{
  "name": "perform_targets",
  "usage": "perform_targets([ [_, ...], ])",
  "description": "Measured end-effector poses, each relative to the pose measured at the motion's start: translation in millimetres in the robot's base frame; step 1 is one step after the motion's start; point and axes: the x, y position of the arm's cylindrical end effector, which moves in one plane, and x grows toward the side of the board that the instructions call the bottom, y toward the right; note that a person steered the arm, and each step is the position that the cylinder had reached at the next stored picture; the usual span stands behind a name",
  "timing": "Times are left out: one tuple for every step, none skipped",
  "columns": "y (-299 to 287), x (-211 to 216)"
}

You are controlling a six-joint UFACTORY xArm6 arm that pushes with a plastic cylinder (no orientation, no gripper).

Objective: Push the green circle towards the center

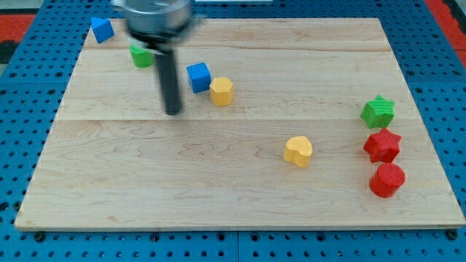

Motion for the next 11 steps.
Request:
perform_targets([
  [10, -54],
  [71, -80],
  [39, -86],
  [5, -91],
  [-53, -74],
  [-96, -108],
  [-21, -121],
  [-10, -121],
  [-7, -115],
  [44, -101],
  [125, -97],
])
